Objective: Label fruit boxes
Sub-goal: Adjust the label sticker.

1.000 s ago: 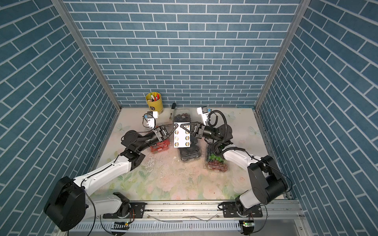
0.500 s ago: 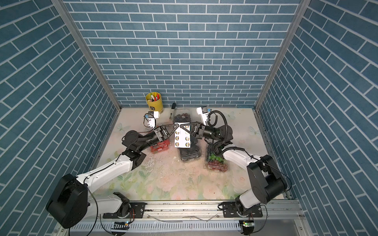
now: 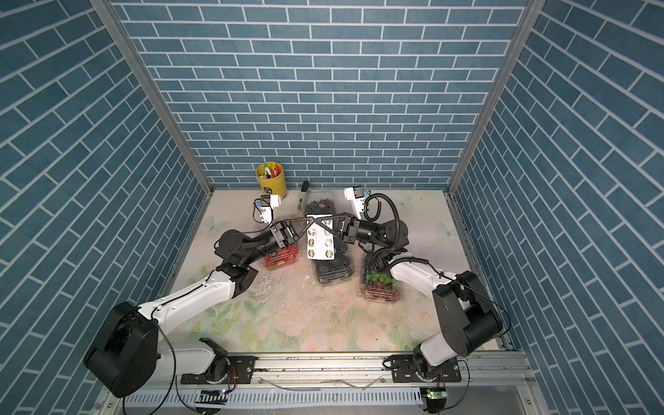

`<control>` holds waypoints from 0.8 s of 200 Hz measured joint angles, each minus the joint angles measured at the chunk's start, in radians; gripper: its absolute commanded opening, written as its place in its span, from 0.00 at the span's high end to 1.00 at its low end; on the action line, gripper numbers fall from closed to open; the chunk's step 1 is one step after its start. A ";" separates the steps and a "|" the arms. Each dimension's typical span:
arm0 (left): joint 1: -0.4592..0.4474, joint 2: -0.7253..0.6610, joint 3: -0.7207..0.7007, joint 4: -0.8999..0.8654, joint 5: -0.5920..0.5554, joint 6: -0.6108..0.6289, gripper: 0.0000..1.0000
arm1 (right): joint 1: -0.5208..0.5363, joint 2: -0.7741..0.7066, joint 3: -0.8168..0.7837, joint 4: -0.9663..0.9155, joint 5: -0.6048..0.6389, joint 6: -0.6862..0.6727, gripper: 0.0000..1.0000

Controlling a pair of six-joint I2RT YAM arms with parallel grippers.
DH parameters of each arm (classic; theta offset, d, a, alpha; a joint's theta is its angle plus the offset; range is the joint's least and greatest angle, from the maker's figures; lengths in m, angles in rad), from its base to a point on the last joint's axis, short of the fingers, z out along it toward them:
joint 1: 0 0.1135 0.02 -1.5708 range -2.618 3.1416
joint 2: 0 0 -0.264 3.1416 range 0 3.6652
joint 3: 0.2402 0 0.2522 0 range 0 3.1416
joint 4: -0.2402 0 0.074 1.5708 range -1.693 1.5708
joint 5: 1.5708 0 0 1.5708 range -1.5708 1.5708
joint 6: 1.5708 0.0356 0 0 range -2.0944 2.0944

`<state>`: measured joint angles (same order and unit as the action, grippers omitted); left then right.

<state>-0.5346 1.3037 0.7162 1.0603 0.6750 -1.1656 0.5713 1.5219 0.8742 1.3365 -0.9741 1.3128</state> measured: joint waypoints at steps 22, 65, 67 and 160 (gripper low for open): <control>0.000 0.000 0.002 -0.001 0.002 0.003 1.00 | 0.000 0.000 0.000 0.000 -0.001 0.000 1.00; 0.000 0.000 0.002 0.026 0.007 -0.016 1.00 | 0.000 0.000 0.007 0.003 -0.007 0.000 1.00; 0.000 0.000 0.002 0.029 0.007 -0.016 1.00 | 0.000 0.000 0.008 0.004 -0.007 0.000 1.00; 0.002 0.005 0.002 0.116 0.026 -0.061 1.00 | 0.000 0.000 0.020 0.030 -0.010 0.000 1.00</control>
<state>-0.5331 1.3090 0.7177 1.1759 0.7006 -1.2270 0.5713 1.5223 0.8944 1.3666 -0.9840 1.3128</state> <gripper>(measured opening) 0.044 0.041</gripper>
